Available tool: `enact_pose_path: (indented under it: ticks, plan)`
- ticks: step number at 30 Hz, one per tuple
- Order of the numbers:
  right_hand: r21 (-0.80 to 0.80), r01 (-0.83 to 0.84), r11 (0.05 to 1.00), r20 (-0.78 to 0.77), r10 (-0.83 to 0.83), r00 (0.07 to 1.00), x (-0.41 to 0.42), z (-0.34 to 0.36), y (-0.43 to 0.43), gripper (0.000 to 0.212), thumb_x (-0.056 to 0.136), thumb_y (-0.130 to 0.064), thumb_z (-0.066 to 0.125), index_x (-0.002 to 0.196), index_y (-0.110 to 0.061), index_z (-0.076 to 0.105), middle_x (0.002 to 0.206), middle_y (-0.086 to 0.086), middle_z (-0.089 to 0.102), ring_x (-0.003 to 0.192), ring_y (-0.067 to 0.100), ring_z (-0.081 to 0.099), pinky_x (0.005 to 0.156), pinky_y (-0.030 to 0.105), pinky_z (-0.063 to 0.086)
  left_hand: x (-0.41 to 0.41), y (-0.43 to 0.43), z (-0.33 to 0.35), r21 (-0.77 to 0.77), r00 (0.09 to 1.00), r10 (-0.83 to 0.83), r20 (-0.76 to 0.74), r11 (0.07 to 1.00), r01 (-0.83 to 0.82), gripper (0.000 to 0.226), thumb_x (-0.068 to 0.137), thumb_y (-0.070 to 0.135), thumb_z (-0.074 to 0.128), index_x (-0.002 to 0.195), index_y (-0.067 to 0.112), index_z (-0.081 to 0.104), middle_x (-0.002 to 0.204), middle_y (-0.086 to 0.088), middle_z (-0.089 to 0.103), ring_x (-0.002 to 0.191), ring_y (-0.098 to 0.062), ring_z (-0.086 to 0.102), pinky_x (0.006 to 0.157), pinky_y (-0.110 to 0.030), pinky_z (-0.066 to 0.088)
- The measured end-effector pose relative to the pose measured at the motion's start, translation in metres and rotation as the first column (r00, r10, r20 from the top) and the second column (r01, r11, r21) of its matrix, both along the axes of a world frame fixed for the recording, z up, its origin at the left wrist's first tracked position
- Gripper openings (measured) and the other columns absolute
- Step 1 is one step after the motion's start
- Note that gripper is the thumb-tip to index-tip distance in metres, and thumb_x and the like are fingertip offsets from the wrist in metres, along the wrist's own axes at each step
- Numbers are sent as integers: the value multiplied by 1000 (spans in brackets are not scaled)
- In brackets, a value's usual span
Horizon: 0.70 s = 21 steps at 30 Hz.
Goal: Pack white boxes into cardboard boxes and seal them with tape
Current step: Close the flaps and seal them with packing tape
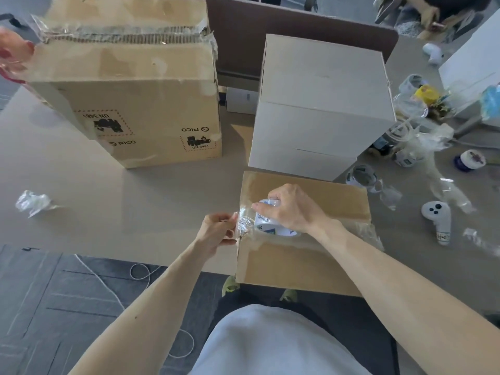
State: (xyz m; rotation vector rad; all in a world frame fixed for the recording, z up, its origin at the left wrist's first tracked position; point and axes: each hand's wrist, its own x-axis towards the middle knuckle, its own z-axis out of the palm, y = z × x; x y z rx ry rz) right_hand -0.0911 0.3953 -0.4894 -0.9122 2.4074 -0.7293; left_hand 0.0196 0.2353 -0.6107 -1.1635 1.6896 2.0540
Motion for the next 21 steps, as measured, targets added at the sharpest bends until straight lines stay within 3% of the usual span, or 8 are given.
enact_pose_path:
  ticks: [3, 7, 9, 11, 13, 16, 19, 21]
  plan:
    - [0, -2, 1000, -1, 2, 1000, -1, -2, -1, 62, 84, -46, 66, 53, -15, 22, 52, 0, 22, 49, 14, 18, 49, 32, 17, -1, 0, -2, -73, 999, -25, 41, 997, 28, 23, 94, 31, 67, 83, 11, 65, 59, 8, 56, 57, -10, 47, 73, -46, 60]
    - [2, 1, 1000, -7, -1, 1000, 1, -3, -1, 61, 85, -46, 64, 52, -15, 24, 50, 0, 25, 49, 15, 21, 49, 32, 19, 2, -2, -7, -196, 963, -142, 229, 962, 189, 40, 91, 53, 60, 96, 13, 59, 77, 0, 53, 70, -15, 49, 58, -34, 59]
    - [2, -3, 1000, -17, 3, 1000, 1, -3, -3, 61, 85, -46, 64, 51, -15, 23, 49, 0, 25, 48, 16, 22, 48, 32, 19, 4, -1, -7, -154, 944, -199, 264, 957, 245, 43, 91, 58, 56, 94, 16, 59, 78, -2, 54, 70, -15, 51, 61, -35, 61]
    - [0, -4, 1000, -30, 4, 1000, 1, -3, -4, 61, 85, -45, 64, 51, -16, 23, 49, -1, 25, 48, 15, 22, 48, 31, 19, 0, -3, -3, -212, 960, -184, 211, 950, 228, 40, 91, 58, 58, 93, 18, 60, 85, -1, 62, 75, -17, 57, 67, -36, 61]
    - [6, 0, 1000, -23, 0, 1000, 0, -2, -4, 59, 85, -43, 64, 50, -17, 24, 47, -5, 25, 46, 14, 22, 47, 29, 19, -6, -2, 11, -265, 995, -90, 33, 960, 95, 32, 93, 55, 58, 99, 23, 60, 95, 5, 65, 86, -18, 62, 76, -38, 56]
    - [-2, -10, 1000, 33, 10, 999, -3, -2, -1, 56, 85, -45, 63, 51, -15, 29, 47, -1, 32, 46, 13, 27, 48, 30, 22, -15, 14, 34, -8, 978, -55, -201, 998, 55, 24, 103, 44, 47, 125, 38, 45, 99, 0, 62, 81, -19, 61, 75, -37, 50]
    - [-39, -63, 997, 221, 70, 973, -12, 0, 13, 54, 84, -52, 61, 56, -10, 42, 54, 2, 46, 51, 12, 35, 53, 29, 26, -13, 31, 24, -192, 944, -281, -174, 950, 247, 76, 96, 36, 58, 152, 41, 8, 129, 0, 59, 102, -15, 63, 89, -34, 55]
    - [-70, -66, 995, 417, 90, 904, -20, 1, 32, 53, 87, -52, 62, 55, -12, 48, 56, -5, 39, 54, 11, 32, 56, 27, 23, -10, 34, 21, -294, 935, -320, -153, 918, 265, 95, 83, 39, 58, 158, 32, 0, 143, -3, 53, 122, -20, 56, 103, -36, 47]
